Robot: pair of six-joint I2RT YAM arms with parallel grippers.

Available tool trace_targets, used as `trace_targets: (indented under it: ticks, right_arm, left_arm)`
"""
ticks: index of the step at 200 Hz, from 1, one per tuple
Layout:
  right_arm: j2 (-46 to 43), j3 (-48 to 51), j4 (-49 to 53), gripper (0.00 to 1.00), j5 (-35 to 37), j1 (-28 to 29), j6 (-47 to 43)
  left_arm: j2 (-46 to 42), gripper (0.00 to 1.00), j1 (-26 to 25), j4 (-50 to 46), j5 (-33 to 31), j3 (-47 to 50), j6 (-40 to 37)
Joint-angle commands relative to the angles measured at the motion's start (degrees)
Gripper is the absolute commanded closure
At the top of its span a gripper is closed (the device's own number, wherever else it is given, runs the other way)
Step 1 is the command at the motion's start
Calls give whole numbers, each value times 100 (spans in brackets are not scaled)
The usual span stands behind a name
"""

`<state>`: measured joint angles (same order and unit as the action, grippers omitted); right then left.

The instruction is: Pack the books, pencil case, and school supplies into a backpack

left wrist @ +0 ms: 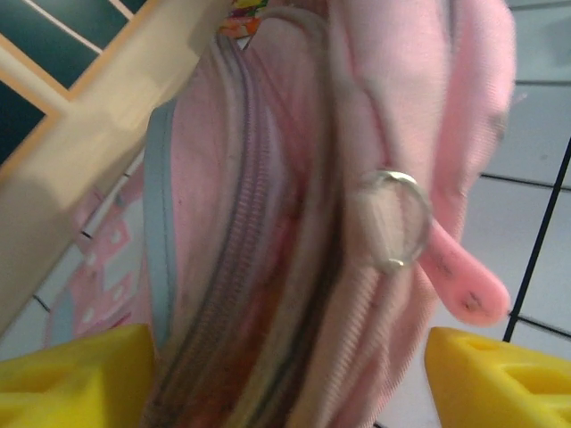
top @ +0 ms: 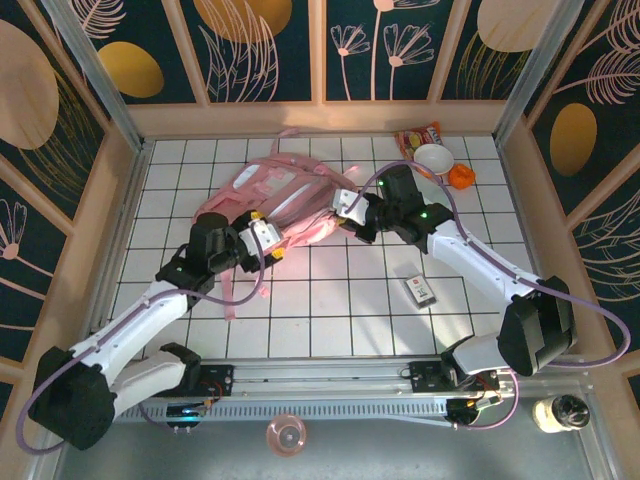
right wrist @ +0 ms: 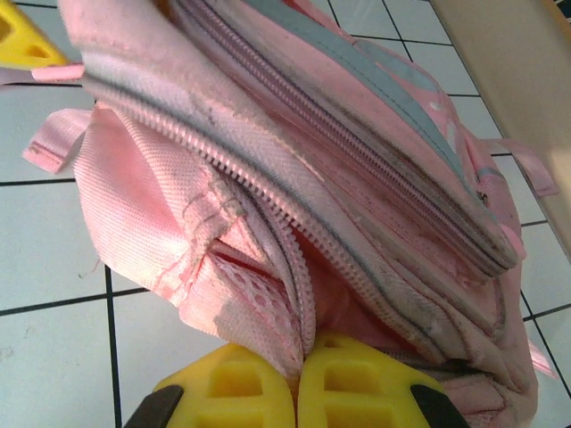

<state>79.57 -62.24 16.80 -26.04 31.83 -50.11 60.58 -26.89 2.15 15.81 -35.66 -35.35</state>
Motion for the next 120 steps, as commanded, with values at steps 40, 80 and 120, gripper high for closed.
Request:
trace_targets:
  ticks: [40,80,120]
  right_arm:
    - [-381,-25,-636,100,-507,-490,443]
    - [-504,-102,-489,59,-76,-798,2399]
    - [-979,-426,355,53,1263,-418,4843]
  left_arm:
    - [543,100,31,337,1215,-394,1085]
    - [898,100,27,1323,1849,-188,3293]
    - [1201,100,32,1844,2120,-161,4217]
